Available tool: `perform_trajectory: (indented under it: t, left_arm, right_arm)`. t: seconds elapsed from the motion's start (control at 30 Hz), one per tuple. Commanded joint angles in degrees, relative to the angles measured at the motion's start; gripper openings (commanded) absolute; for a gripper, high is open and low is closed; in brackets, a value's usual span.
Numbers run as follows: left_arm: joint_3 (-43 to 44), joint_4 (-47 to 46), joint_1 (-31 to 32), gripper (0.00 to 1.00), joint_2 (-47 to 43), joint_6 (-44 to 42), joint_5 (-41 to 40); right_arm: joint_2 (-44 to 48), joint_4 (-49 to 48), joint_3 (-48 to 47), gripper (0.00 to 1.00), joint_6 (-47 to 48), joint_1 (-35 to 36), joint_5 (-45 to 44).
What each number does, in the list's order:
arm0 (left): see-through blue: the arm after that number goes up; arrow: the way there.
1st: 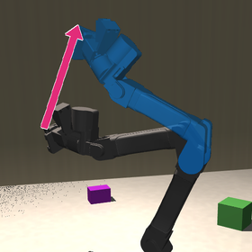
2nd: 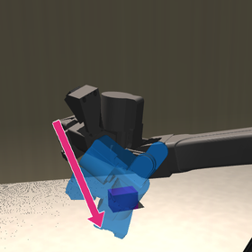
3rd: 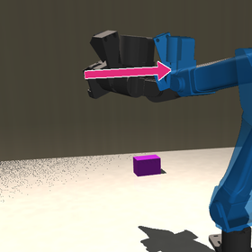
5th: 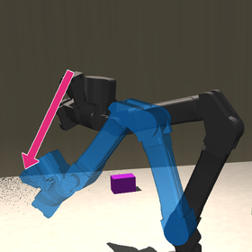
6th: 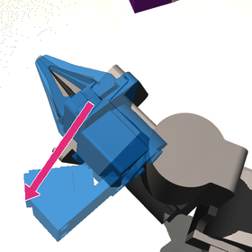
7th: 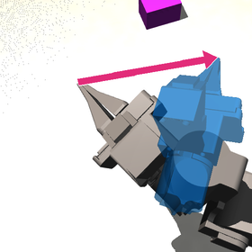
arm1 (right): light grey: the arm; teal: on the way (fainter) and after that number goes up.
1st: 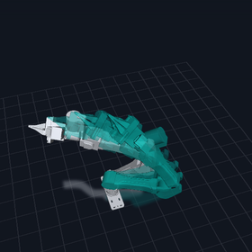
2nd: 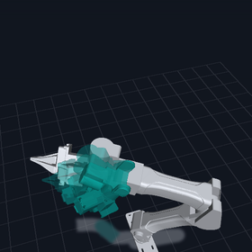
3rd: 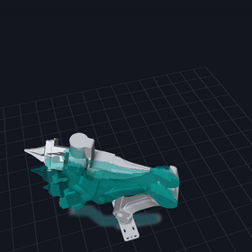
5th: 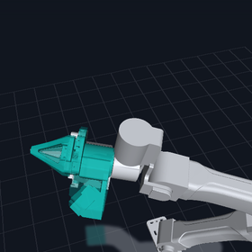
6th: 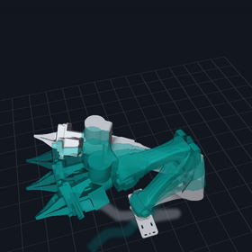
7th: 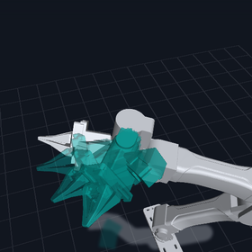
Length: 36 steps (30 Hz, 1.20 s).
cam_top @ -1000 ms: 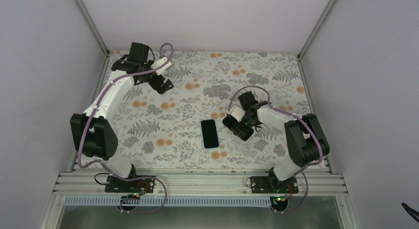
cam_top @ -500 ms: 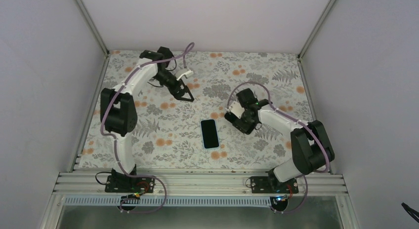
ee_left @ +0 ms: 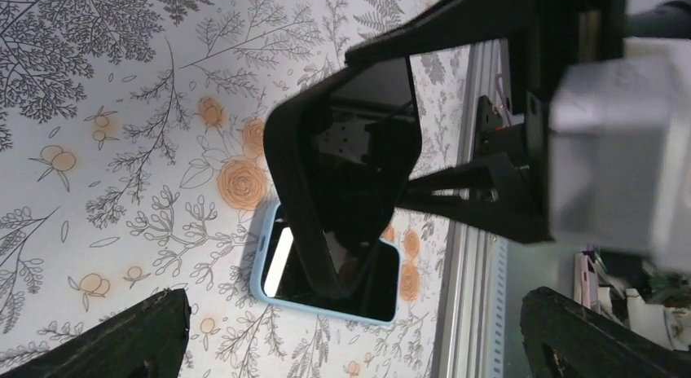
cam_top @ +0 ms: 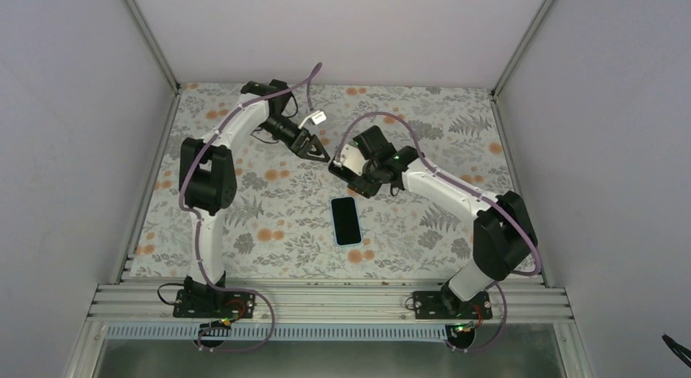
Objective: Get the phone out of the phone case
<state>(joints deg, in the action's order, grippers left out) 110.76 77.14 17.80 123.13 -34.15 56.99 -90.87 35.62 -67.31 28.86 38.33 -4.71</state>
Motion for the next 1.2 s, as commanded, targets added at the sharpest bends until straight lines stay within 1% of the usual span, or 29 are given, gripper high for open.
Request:
perform_trajectory:
  t: [0.0, 0.23, 0.27, 0.33, 0.43, 0.5, 0.53, 0.67, 0.7, 0.8, 0.83, 0.87, 0.9, 0.93, 0.97, 1.07, 1.17]
  left_arm:
    - [1.7, 0.6, 0.1, 1.00, 2.0, 1.0, 4.2]
    - [1.7, 0.6, 0.2, 1.00, 2.8, 1.4, 4.9]
    - [1.8, 0.6, 0.3, 0.98, 2.9, 1.3, 5.4]
    - [1.8, 0.6, 0.3, 0.90, 2.8, 1.1, 6.8]
    - [1.8, 0.6, 0.2, 0.73, 2.5, 1.0, 7.4]
    - [1.2, 0.7, 0.2, 0.58, 1.8, 0.7, 7.4]
    - [0.6, 0.7, 0.2, 0.54, 1.4, 0.6, 7.3]
    - [-1.8, 0.7, 0.2, 0.53, 0.5, 0.4, 6.8]
    - [-2.2, 0.7, 0.3, 0.50, 0.4, 0.3, 6.9]
    - [-2.0, 0.7, 0.3, 0.29, 0.2, 0.3, 7.7]
    - [-1.3, 0.7, 0.2, 0.19, 0.0, 0.2, 8.0]
    - [-0.9, 0.7, 0.3, 0.15, -0.3, 0.1, 8.2]
    - [-0.3, 0.7, 0.3, 0.10, -0.6, -0.3, 8.5]
    - [0.2, 0.7, 0.2, 0.09, -1.0, -0.9, 8.9]
    - [0.6, 0.7, 0.3, 0.08, -1.4, -1.5, 8.9]
    - [0.5, 0.7, 0.3, 0.04, -3.7, -4.3, 7.7]
    - [-1.4, 0.6, 0.4, 0.02, -7.2, -8.5, 2.5]
  right_arm:
    - [-1.0, -2.4, -5.8, 0.59, -1.0, 2.8, 0.1]
    - [-3.9, -2.4, -10.0, 0.59, -0.8, 6.3, -0.7]
    - [-4.0, -2.8, -10.2, 0.59, -0.7, 6.7, -1.1]
    - [-4.0, -4.1, -10.2, 0.59, -0.5, 6.8, -1.3]
    - [-4.0, -6.2, -9.9, 0.58, -0.2, 6.8, -2.4]
    - [-3.8, -8.1, -9.7, 0.56, -0.4, 6.9, -4.3]
    - [-3.7, -8.9, -9.6, 0.56, -0.4, 6.9, -5.1]
    - [-2.4, -10.5, -9.7, 0.56, -0.5, 6.8, -5.9]
    - [-2.5, -10.3, -9.9, 0.56, -0.5, 6.8, -5.8]
    - [-2.5, -9.9, -9.8, 0.57, -0.1, 6.8, -5.6]
    - [-2.6, -9.6, -9.7, 0.60, 0.0, 6.8, -5.4]
    - [-2.5, -9.3, -9.4, 0.66, 0.0, 6.8, -5.1]
    - [-2.3, -8.8, -9.3, 0.78, 0.0, 6.8, -4.5]
    - [-2.0, -7.7, -9.3, 0.91, -0.2, 6.8, -3.7]
    - [-1.5, -6.5, -9.3, 0.99, -0.4, 6.7, -2.5]
    - [0.8, 0.8, -9.2, 1.00, 0.6, 4.9, 4.1]
    - [3.9, 8.8, -9.0, 1.00, 3.6, 0.3, 13.4]
